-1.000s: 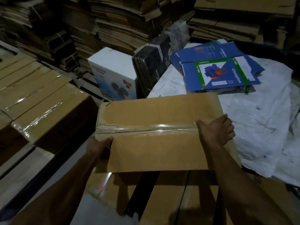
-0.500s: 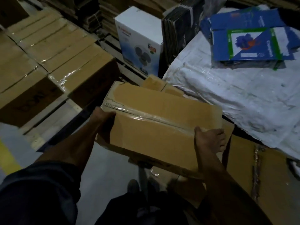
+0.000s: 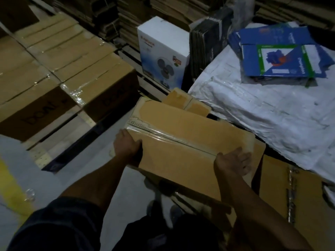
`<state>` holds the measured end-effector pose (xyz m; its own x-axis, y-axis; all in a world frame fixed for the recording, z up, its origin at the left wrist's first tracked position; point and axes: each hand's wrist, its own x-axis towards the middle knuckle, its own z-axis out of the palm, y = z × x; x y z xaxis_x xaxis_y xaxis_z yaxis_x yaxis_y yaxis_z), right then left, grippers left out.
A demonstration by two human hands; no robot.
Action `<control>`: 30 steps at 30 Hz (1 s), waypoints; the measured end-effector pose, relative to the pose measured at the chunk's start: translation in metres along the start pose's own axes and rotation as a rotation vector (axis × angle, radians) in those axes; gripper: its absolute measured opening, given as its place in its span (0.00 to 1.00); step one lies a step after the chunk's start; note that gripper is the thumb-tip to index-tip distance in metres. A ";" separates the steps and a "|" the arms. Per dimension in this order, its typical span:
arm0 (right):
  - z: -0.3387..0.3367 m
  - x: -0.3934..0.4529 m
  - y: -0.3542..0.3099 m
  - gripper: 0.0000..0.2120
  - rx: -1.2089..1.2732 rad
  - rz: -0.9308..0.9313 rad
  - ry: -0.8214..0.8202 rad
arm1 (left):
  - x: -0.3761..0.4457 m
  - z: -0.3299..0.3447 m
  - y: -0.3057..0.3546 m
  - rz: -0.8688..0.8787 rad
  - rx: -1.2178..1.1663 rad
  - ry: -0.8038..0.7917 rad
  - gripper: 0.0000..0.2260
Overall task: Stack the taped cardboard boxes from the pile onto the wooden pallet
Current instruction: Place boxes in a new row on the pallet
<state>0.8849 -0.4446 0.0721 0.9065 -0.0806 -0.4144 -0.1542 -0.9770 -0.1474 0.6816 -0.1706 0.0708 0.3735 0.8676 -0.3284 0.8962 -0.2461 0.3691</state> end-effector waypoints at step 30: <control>-0.015 0.098 -0.139 0.45 -0.314 -0.982 -0.353 | -0.165 0.131 0.134 -0.998 -1.608 0.150 0.34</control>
<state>1.0008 -0.3196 0.0656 0.4077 0.7748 -0.4832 0.7285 -0.5950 -0.3395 0.7712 -0.4036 0.0607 -0.1683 0.4654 -0.8689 -0.3332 0.8027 0.4945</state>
